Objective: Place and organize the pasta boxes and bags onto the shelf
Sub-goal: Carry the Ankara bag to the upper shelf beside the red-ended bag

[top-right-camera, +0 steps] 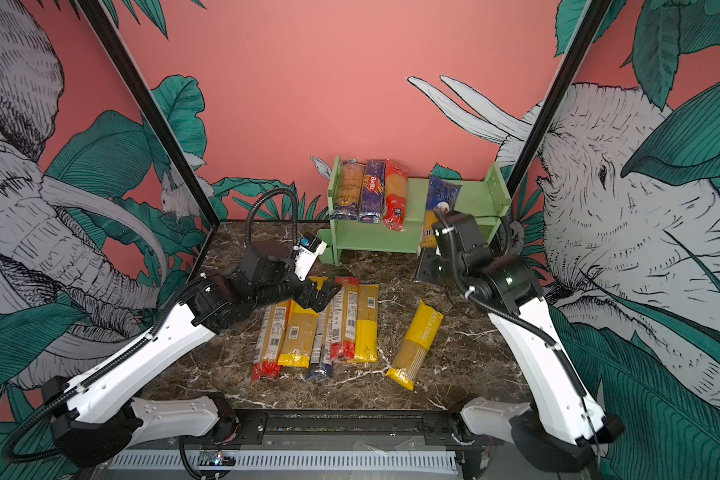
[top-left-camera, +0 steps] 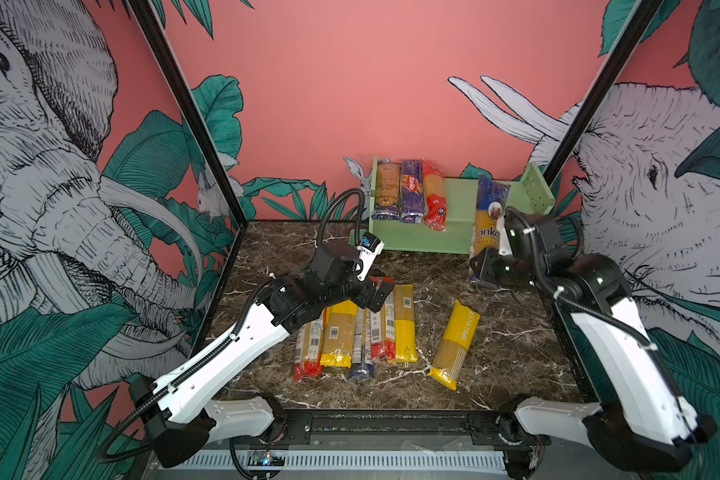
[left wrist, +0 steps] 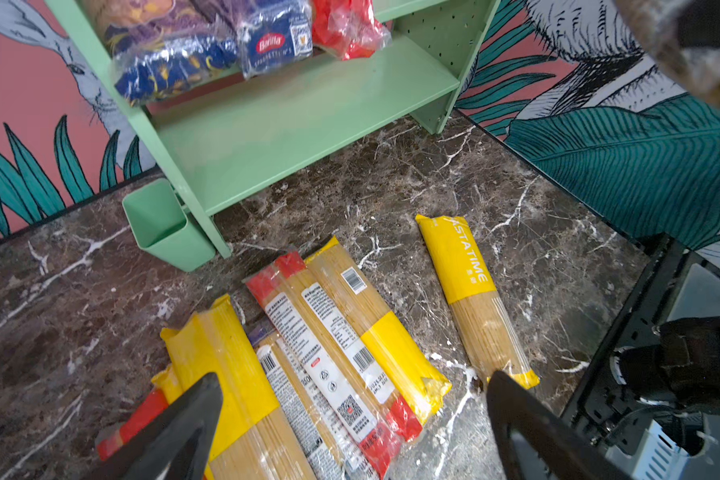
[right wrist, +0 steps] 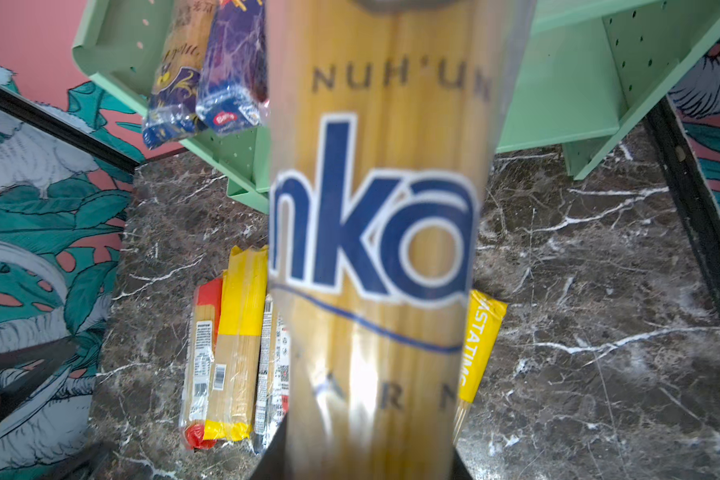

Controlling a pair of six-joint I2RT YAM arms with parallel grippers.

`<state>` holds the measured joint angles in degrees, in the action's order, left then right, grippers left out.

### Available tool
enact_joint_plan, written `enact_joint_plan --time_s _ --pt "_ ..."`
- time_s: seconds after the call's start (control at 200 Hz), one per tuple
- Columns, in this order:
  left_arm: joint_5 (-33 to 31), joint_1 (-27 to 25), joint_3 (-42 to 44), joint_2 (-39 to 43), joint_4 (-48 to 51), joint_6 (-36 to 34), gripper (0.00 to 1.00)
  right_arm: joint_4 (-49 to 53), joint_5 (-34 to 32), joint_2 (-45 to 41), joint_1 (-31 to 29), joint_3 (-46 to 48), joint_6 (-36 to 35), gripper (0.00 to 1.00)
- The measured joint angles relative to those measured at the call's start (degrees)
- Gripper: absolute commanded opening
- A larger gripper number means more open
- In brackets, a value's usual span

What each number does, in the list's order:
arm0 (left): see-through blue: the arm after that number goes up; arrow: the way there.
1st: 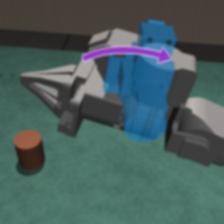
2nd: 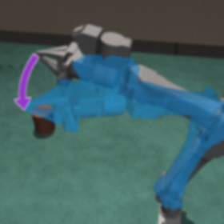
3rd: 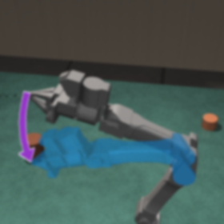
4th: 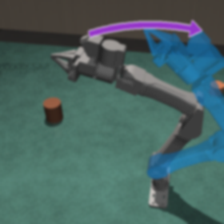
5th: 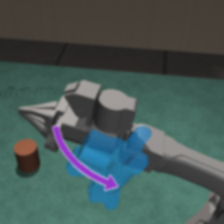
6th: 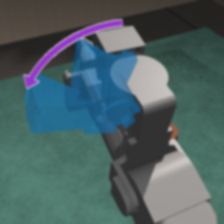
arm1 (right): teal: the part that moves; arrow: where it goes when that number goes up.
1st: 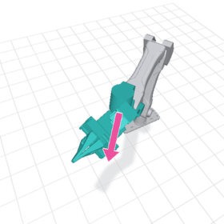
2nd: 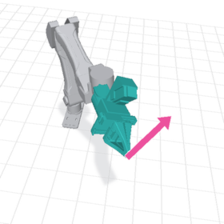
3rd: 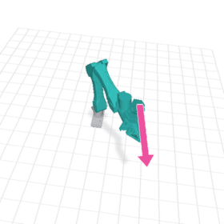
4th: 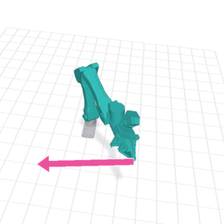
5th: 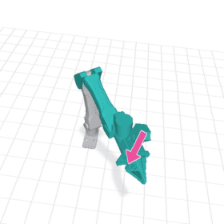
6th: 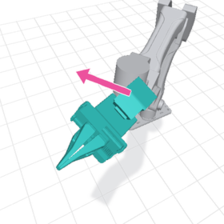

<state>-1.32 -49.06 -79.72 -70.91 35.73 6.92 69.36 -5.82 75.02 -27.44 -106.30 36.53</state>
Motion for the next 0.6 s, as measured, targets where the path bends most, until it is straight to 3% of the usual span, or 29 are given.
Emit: enact_joint_plan --time_s 0.355,0.6 --pt "-1.57 0.02 -9.11 -8.85 -1.31 -4.17 0.99 4.68 9.88 30.05 12.13 -34.75 -12.46 0.0" --pt "-1.55 0.02 -21.53 -16.04 0.17 -5.11 0.99 5.11 16.85 40.37 17.14 -41.77 -14.29 0.0"
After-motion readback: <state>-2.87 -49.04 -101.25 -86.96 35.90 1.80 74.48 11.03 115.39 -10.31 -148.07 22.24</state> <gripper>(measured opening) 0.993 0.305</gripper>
